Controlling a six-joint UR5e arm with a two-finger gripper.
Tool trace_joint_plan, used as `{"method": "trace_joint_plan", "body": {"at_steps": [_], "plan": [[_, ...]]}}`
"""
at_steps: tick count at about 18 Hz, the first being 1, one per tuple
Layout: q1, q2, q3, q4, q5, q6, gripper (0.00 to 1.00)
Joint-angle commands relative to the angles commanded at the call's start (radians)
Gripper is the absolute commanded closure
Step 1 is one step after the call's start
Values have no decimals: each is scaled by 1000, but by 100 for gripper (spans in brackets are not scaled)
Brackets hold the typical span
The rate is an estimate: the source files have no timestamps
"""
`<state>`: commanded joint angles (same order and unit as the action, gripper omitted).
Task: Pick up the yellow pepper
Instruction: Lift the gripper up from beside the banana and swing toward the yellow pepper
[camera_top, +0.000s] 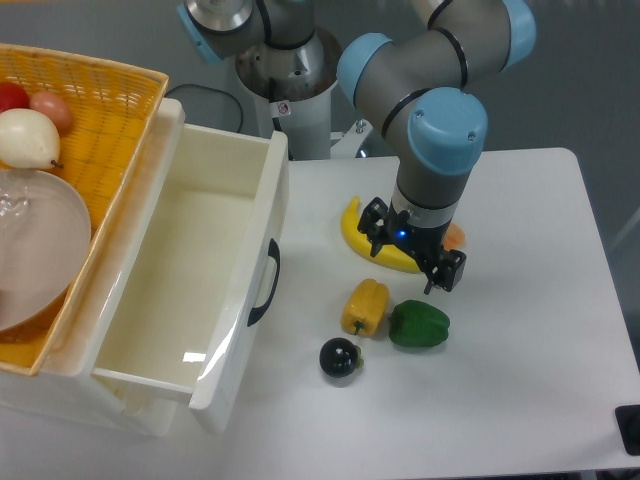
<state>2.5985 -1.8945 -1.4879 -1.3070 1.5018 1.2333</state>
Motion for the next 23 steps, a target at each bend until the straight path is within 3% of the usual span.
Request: {"method": "trace_joint_plan", "body": {"at_steps": [13,16,23], "plan": [[8,-3,-94,35,-26,-21,0],[31,-3,-168,47,-25,-21,0],[32,-28,-212,49,-28,-57,0]]}}
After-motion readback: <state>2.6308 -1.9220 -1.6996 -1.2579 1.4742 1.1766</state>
